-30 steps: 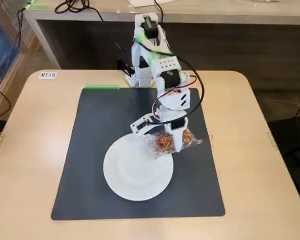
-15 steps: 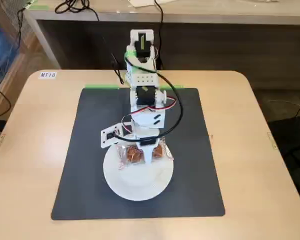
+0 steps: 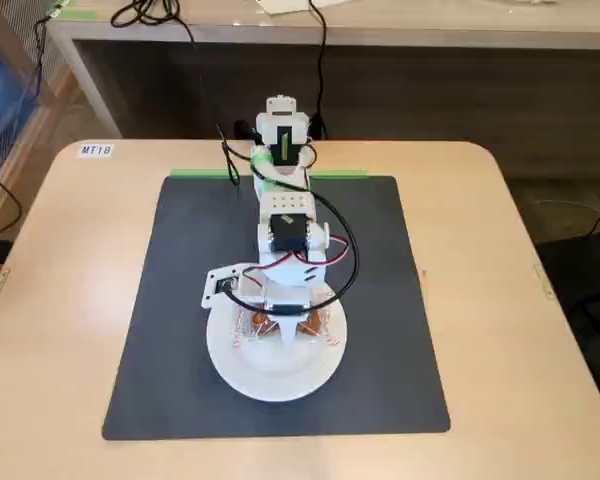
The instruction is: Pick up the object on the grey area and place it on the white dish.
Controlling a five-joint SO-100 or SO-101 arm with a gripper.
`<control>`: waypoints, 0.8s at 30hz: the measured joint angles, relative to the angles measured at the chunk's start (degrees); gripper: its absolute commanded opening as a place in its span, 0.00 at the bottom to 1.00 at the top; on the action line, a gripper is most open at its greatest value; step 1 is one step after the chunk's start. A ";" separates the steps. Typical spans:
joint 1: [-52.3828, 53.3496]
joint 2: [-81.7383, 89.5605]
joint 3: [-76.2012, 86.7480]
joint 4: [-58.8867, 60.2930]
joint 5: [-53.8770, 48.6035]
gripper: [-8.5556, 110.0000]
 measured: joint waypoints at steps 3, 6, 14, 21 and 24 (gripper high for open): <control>0.00 -0.18 0.97 0.00 0.26 0.33; 0.00 -0.18 3.25 0.00 0.26 0.39; 0.62 3.69 10.02 0.26 -0.26 0.48; 1.93 19.25 22.06 0.62 -0.88 0.51; 2.02 30.06 30.06 0.62 -1.32 0.41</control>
